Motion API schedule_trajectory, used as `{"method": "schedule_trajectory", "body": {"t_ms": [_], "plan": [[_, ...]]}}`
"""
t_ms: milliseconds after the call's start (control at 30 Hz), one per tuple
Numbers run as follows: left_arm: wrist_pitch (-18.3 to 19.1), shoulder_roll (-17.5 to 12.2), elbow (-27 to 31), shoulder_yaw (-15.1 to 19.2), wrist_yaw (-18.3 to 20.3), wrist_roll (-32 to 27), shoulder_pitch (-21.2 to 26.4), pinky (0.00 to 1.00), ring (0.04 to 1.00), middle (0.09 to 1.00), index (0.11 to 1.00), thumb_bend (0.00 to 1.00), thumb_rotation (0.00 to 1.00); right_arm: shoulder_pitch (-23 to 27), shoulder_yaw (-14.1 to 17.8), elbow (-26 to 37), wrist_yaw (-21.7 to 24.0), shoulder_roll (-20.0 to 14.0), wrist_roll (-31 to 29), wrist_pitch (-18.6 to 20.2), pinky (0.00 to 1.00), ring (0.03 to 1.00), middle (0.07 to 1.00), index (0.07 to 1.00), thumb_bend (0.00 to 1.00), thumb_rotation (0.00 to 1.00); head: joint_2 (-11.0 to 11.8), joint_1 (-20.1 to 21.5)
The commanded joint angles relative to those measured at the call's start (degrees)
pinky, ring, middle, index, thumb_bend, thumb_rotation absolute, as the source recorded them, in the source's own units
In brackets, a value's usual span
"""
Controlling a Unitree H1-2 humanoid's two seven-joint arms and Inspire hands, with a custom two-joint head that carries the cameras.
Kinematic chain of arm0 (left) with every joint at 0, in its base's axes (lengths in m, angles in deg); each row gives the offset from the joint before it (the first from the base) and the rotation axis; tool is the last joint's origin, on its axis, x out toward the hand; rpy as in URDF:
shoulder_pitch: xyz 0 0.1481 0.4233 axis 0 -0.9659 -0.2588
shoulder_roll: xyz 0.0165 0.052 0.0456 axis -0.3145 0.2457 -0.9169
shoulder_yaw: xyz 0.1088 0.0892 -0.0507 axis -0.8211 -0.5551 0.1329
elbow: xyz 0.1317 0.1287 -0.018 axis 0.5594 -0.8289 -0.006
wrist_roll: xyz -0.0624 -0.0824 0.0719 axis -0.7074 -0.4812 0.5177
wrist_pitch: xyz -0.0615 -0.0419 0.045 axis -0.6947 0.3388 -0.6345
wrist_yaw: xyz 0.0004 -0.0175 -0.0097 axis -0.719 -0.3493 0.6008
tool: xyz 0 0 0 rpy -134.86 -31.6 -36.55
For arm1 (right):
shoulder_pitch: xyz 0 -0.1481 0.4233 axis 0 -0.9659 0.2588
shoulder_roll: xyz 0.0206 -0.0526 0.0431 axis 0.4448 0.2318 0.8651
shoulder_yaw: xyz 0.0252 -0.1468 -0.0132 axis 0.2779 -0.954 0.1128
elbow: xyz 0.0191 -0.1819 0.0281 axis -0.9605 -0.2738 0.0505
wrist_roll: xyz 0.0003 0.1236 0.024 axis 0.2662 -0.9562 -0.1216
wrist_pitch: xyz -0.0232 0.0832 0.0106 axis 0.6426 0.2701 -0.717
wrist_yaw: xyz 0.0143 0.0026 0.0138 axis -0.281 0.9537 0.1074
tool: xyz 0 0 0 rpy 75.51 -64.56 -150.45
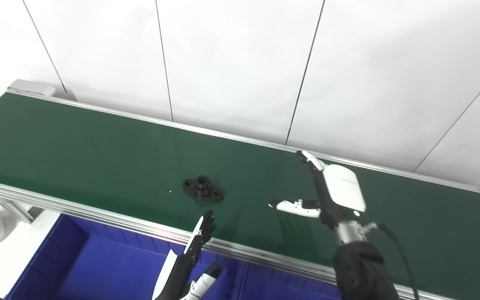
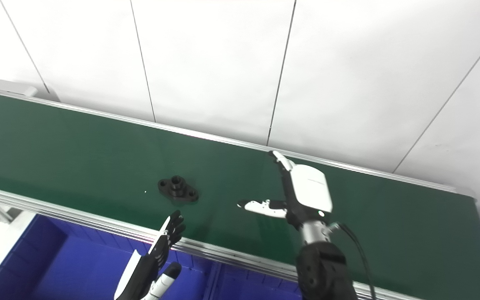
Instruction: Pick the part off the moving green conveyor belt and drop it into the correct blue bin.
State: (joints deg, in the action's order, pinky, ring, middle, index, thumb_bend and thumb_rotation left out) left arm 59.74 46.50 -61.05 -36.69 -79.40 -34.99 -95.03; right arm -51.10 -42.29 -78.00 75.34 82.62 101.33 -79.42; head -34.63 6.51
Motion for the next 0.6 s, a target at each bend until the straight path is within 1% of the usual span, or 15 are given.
{"method": "schedule_trajectory", "body": {"t_ms": [0,100,167,300,467,500,567], "plan": [[-1.84,0.64,1.41,-0.44,-0.33,0.43,0.27,0.93,0.951,0.979,1.000,0.46,0.90,3.50,-1.36,-0.94,-1.49,0.40,1.39,1.07,0.66,0.763,0.824,0.881,0.96,0.61,0.03,-0.07],[-2.14,0.87,1.24,-0.66,-0.54,0.74,0.21,0.93,0.951,0.976,1.000,0.46,0.90,5.54,-3.25,-3.98,-1.99,0.60,2.56,2.19,0.67,0.762,0.825,0.884,0.95,0.62,0.18,-0.40],[-2.18,0.99,1.34,-0.80,-0.63,0.95,0.11,0.93,0.951,0.973,1.000,0.45,0.90,6.68,-4.30,-5.54,-1.76,0.92,3.16,2.98,0.68,0.762,0.821,0.882,0.95,0.61,0.28,-0.44],[-2.73,0.93,0.95,-1.03,-0.63,1.13,0.14,0.93,0.954,0.974,1.000,0.41,0.89,8.50,-7.13,-8.39,-1.64,0.74,4.72,3.27,0.68,0.754,0.814,0.879,0.95,0.60,0.76,-0.26],[-3.22,1.15,0.28,-1.10,-0.97,1.47,0.32,0.92,0.946,0.971,1.000,0.41,0.88,10.51,-12.78,-11.72,-0.64,0.61,8.82,3.83,0.68,0.754,0.816,0.880,0.96,0.62,0.88,-0.40],[-3.06,1.27,0.40,-1.17,-0.99,1.59,0.28,0.92,0.942,0.972,1.000,0.44,0.89,10.93,-13.90,-12.35,-0.25,0.56,9.54,3.92,0.66,0.744,0.810,0.882,0.96,0.63,0.86,-0.46],[-2.76,1.47,0.63,-1.26,-1.07,1.86,0.18,0.91,0.938,0.969,1.000,0.45,0.89,11.59,-15.63,-13.17,0.62,0.55,10.74,4.48,0.64,0.726,0.805,0.890,0.96,0.64,0.81,-0.54]]}}
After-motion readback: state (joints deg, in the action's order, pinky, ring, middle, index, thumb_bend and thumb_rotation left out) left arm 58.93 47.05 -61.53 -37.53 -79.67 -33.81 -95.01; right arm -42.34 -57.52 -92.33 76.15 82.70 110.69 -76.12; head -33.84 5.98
